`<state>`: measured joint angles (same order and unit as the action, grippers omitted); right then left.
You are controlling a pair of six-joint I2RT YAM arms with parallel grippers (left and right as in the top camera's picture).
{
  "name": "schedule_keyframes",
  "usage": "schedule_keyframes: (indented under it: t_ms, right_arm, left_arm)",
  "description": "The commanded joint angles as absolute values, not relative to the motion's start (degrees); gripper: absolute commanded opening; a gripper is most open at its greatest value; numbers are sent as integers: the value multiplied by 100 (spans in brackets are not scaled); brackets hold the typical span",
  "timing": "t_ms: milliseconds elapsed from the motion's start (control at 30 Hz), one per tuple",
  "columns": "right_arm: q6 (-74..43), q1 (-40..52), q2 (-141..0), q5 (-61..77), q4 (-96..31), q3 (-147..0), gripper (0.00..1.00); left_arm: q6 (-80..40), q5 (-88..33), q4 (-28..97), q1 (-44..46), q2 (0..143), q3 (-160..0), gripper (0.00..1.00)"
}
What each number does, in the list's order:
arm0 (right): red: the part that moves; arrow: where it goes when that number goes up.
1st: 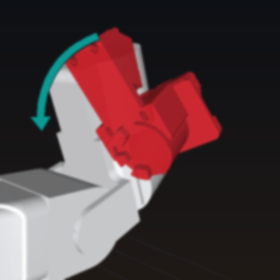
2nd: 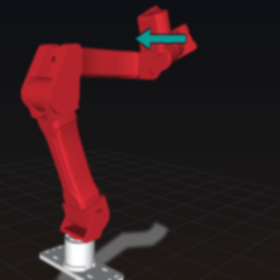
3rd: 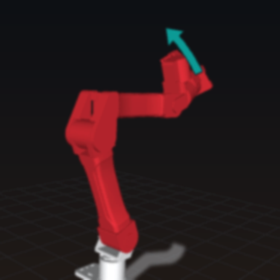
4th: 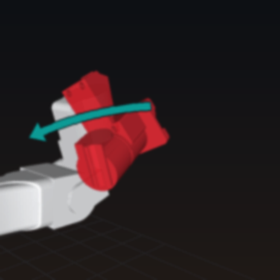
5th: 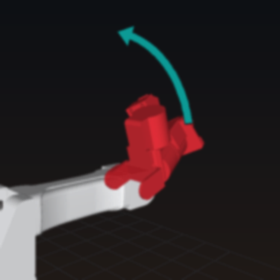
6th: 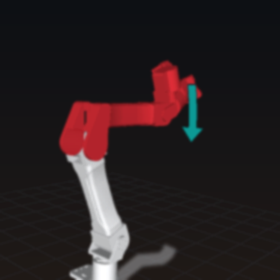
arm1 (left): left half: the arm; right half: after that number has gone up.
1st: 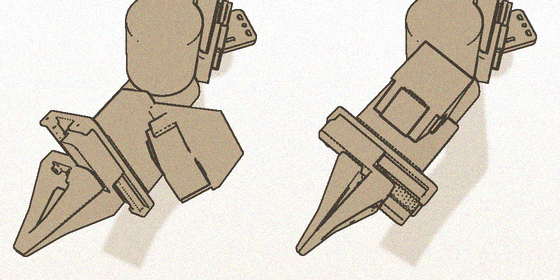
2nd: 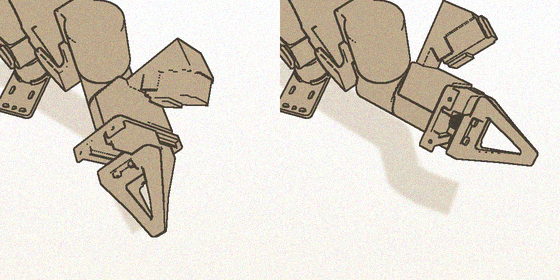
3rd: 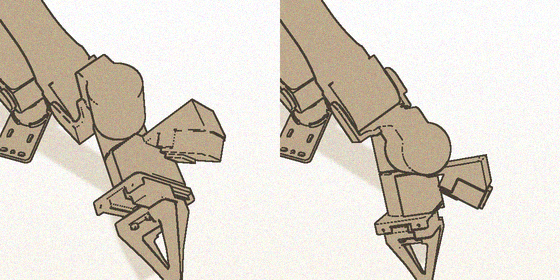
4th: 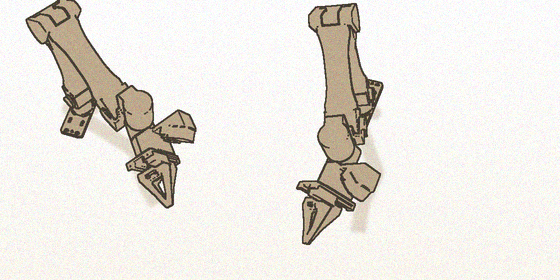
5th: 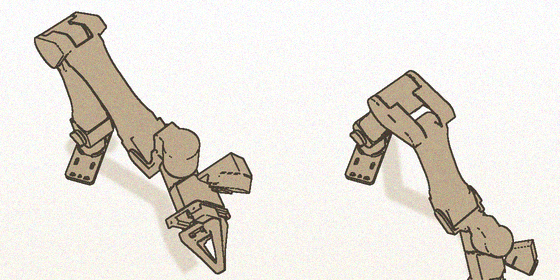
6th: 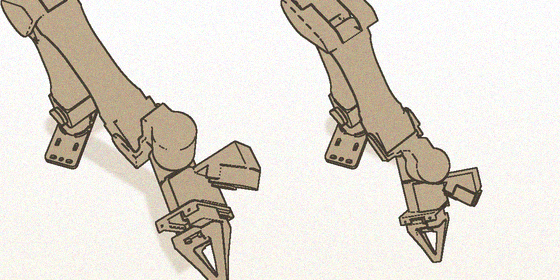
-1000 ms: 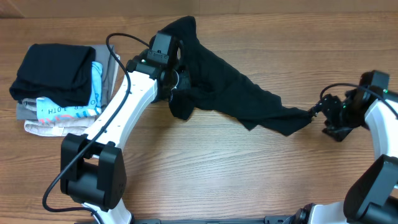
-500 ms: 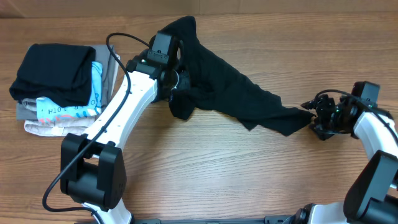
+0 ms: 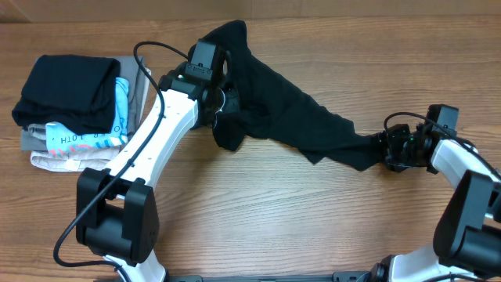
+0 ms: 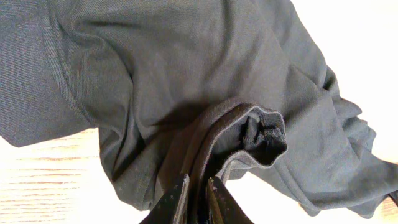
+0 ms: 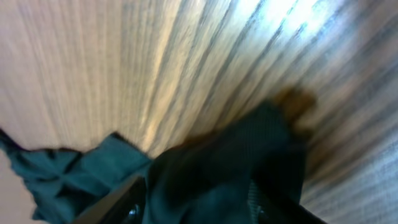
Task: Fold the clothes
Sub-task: 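Reach the right gripper to the shirt's right end and grasp it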
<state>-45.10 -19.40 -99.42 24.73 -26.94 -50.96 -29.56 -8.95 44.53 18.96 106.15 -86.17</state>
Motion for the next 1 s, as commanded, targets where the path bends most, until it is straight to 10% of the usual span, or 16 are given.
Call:
schedule_keyframes:
  t_ms: [0, 700, 967]
  right_arm:
    - [-4491, -1918, -10068, 2204, -2523, -5061, 47]
    - [-4359, -1929, -10064, 2106, -2368, -5264, 46]
    - [-4375, -1929, -10064, 2106, -2235, -5264, 12]
  left_arm:
    - [-2825, -836, 4440, 1826, 10558, -8650, 14]
    - [-2827, -642, 4545, 1828, 10556, -8650, 13]
    - [-2825, -639, 4567, 1828, 10558, -8650, 13]
